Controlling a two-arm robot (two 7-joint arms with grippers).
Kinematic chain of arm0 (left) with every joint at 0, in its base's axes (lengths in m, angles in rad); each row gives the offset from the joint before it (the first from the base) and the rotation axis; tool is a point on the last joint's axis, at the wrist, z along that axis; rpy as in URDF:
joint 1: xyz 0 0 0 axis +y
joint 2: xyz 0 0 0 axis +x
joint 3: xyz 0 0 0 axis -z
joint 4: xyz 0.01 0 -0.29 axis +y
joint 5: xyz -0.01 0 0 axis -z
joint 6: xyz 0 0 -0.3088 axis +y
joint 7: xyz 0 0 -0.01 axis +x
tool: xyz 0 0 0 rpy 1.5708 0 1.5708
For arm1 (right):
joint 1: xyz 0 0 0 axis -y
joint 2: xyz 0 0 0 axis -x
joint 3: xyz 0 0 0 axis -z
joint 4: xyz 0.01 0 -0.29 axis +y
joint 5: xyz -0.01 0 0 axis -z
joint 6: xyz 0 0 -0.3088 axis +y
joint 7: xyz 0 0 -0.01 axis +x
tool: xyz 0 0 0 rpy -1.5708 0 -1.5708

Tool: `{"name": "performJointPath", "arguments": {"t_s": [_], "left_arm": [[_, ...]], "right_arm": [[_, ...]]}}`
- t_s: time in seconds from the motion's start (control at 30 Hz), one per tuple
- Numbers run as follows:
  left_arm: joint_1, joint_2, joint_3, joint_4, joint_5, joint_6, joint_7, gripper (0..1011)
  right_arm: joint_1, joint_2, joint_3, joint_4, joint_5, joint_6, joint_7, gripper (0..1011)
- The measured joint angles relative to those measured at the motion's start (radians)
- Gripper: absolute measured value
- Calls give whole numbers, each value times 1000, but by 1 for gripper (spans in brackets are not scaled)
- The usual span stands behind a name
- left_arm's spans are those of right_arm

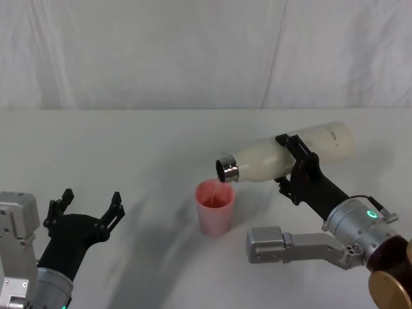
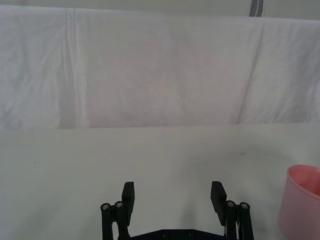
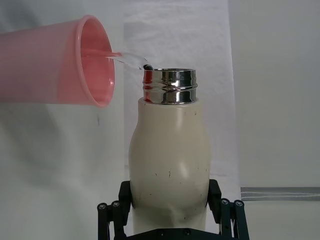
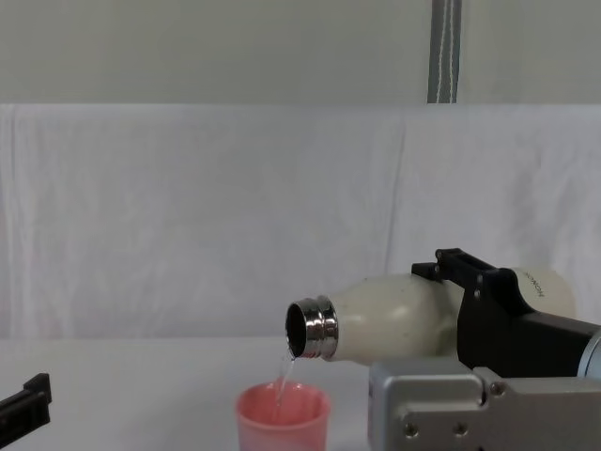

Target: Grasp the thermos with one hand and pour water into the cup lid.

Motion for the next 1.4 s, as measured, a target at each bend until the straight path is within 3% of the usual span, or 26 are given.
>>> {"name": "performJointPath", "arguments": {"t_s": [1.4], "left_arm": [[0,0,0,0,0,0,0,1001]], "right_arm": [[26,17,-2,-13,-7,-6,15,947]]}}
